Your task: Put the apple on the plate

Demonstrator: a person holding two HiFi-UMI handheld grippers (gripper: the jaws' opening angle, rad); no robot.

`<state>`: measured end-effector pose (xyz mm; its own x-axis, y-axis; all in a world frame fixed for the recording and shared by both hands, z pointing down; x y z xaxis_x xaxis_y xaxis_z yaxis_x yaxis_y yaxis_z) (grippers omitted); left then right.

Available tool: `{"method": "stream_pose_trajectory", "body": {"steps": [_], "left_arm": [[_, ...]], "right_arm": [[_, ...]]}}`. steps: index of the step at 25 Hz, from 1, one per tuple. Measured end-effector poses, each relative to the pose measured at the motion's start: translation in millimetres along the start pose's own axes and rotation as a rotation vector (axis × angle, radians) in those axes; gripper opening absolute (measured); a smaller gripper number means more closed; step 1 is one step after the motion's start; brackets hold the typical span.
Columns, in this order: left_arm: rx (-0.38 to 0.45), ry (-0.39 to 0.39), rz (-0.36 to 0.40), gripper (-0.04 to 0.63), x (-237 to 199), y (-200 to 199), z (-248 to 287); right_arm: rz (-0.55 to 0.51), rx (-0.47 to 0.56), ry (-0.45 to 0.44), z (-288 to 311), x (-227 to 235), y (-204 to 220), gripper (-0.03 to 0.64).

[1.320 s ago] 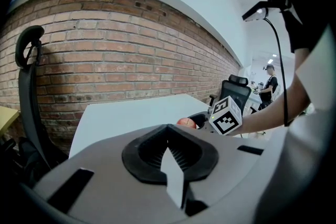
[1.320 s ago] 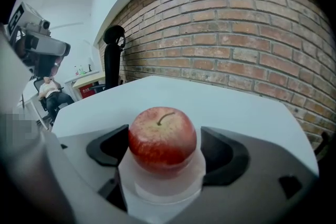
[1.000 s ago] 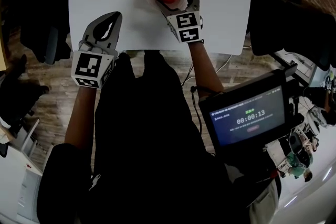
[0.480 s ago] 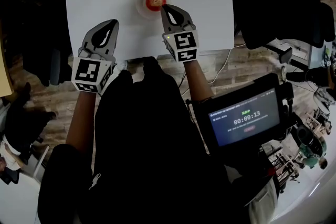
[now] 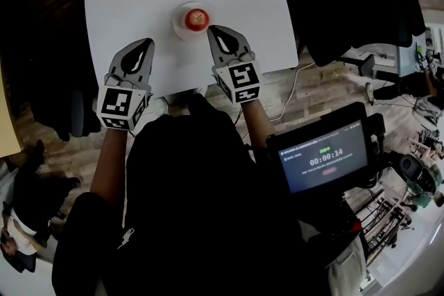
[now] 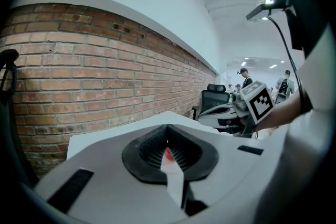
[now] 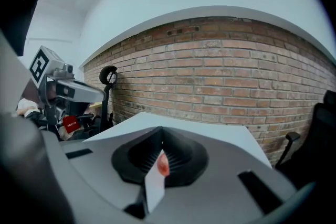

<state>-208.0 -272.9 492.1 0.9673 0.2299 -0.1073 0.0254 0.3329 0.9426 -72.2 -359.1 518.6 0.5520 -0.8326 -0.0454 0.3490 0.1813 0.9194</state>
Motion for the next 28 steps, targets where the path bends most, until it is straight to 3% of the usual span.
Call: {"method": "stream_pose_trajectory", "body": {"steps": [11, 19, 28], "left_arm": [[0.043, 0.017, 0.010, 0.006, -18, -6, 4], [0.034, 0.000, 0.023, 0.006, -14, -13, -23], [0.034, 0.015, 0.030, 0.006, -19, -16, -18]], "right_arm": [[0.004, 0.056, 0.037, -19, -11, -25, 0.004], [0.002, 0.070, 0.052, -44, -20, -38, 0.003], [-0.008, 0.074, 0.058, -37, -20, -44, 0.003]]}}
Point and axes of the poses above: the fingertips, and each gripper's own axes: z forward along the fingers, x to its right, y out of its underside, the point moved 2 cm from there along -z, backward along the fingers
